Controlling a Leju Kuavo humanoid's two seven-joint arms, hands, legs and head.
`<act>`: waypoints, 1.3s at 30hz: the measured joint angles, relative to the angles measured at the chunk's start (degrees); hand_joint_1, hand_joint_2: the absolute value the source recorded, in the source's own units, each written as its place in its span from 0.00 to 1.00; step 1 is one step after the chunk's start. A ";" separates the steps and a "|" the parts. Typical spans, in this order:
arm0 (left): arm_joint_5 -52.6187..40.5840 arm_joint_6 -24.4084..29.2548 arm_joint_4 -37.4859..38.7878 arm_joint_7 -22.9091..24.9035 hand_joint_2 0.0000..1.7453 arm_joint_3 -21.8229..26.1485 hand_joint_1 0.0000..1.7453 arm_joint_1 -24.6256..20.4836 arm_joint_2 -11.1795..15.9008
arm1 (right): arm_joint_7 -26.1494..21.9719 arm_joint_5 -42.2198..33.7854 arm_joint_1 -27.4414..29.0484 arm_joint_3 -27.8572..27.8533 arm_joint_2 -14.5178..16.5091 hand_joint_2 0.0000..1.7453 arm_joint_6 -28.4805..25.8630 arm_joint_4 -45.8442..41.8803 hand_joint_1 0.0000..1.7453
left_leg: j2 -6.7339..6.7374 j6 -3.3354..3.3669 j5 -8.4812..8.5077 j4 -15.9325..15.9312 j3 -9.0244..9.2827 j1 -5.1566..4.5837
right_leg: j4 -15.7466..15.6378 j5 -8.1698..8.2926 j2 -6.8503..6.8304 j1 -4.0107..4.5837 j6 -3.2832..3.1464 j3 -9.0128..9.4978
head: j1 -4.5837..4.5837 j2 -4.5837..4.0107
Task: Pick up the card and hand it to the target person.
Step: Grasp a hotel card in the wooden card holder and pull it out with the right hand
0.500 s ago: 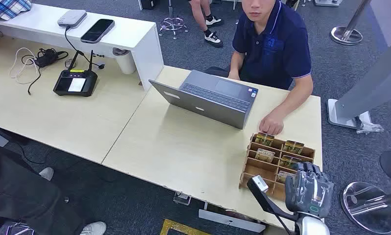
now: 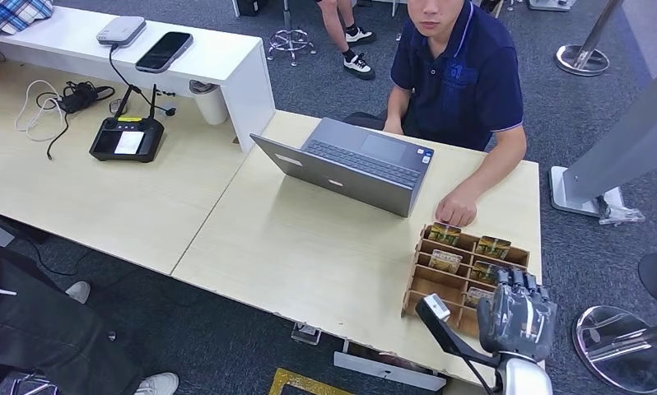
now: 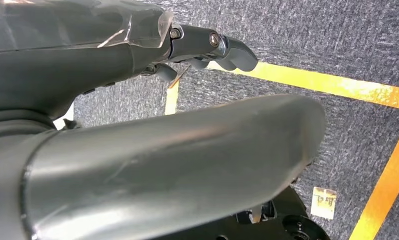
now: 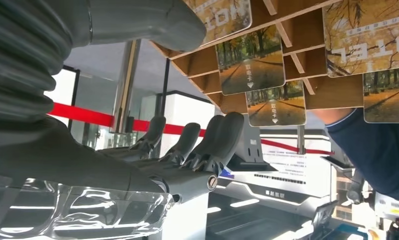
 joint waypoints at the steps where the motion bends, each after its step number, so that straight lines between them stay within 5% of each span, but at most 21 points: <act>1: 0.06 0.02 0.00 0.00 0.00 -0.05 0.00 -0.02 0.01 | -0.20 0.00 -0.32 -0.08 0.07 1.00 -0.15 0.50 0.43 | 0.00 0.00 0.00 0.00 0.00 0.00 | 0.00 0.00 0.00 0.00 0.00 0.00 | 0.00 0.00; 6: 0.13 0.09 0.00 0.00 0.00 -0.14 0.00 -0.17 0.04 | -0.46 0.00 -1.63 -0.63 0.65 1.00 -0.16 2.15 0.42 | 0.00 0.00 0.00 0.00 0.00 0.00 | 0.00 0.00 0.00 0.00 -0.01 0.00 | 0.00 0.00; 20: 0.62 0.00 0.00 0.85 0.00 -1.77 0.00 -0.58 0.10 | 0.45 0.00 -1.46 -2.44 1.32 1.00 -0.15 3.96 0.60 | 0.00 0.00 0.00 0.00 0.00 0.00 | 0.00 0.00 0.00 0.00 -0.01 -0.01 | 0.00 0.00; 27: 1.02 -0.15 0.00 0.85 0.00 -2.49 0.00 -0.61 0.13 | 0.95 0.00 0.29 -2.69 1.32 1.00 0.01 2.86 0.50 | 0.00 0.00 0.00 0.00 0.00 0.00 | 0.00 0.00 0.00 0.00 -0.01 -0.01 | 0.00 0.00; 39: 2.37 0.31 0.00 0.91 0.00 -3.07 0.00 -0.62 0.03 | -1.79 0.00 0.79 -2.39 2.14 1.00 0.48 2.98 0.51 | 0.00 0.00 0.00 0.00 -0.01 0.00 | 0.00 0.00 0.00 0.00 -0.01 0.00 | 0.00 0.00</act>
